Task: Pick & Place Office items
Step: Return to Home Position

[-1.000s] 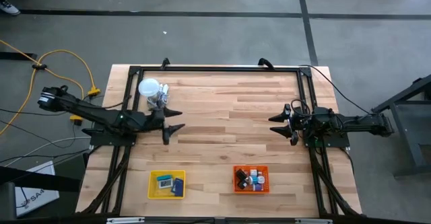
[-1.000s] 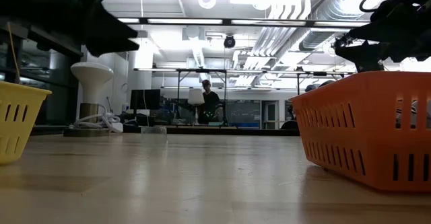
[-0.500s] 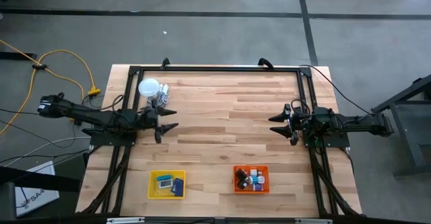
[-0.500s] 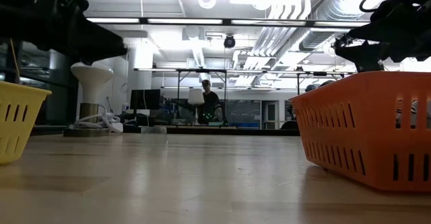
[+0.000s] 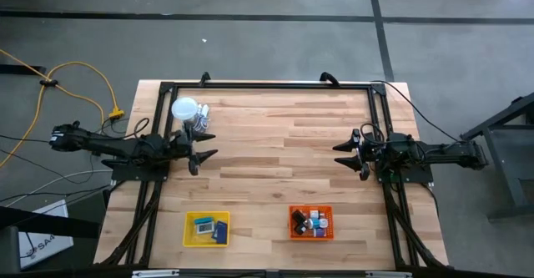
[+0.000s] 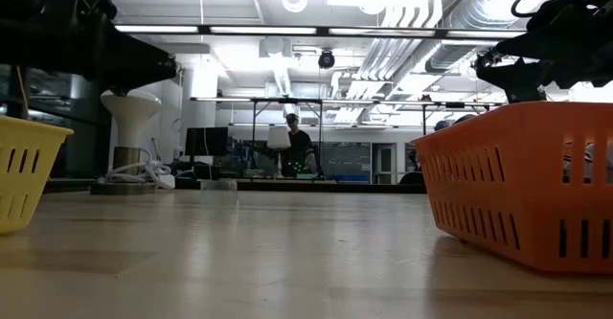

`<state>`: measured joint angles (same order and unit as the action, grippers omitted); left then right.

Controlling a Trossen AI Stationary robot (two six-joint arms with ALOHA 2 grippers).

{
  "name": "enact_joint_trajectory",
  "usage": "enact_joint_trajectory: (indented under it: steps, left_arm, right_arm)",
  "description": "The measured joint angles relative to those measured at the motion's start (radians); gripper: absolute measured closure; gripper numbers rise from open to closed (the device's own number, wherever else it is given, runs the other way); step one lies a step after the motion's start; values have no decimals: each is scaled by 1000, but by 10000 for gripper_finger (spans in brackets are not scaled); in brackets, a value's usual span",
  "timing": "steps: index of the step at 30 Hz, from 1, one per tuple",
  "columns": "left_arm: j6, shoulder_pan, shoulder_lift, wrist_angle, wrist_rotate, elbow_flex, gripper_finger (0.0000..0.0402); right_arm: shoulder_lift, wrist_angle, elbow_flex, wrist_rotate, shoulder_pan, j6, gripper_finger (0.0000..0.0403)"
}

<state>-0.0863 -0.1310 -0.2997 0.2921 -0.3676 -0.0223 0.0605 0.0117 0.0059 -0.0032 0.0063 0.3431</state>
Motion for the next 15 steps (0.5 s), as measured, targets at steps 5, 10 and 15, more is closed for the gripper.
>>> enact_joint_trajectory:
  steps: [5, 10, 15]
  left_arm:
    - [8, 0, 0, -47, 23, 1, 148]
    - [18, 0, 2, -89, 98, 2, 148]
    - [30, 0, 52, -169, 136, 3, 148]
  right_arm:
    - [0, 0, 0, 0, 0, 0, 193]
    - [0, 0, 0, 0, 0, 0, 193]
    - [0, 0, 0, 0, 0, 0, 193]
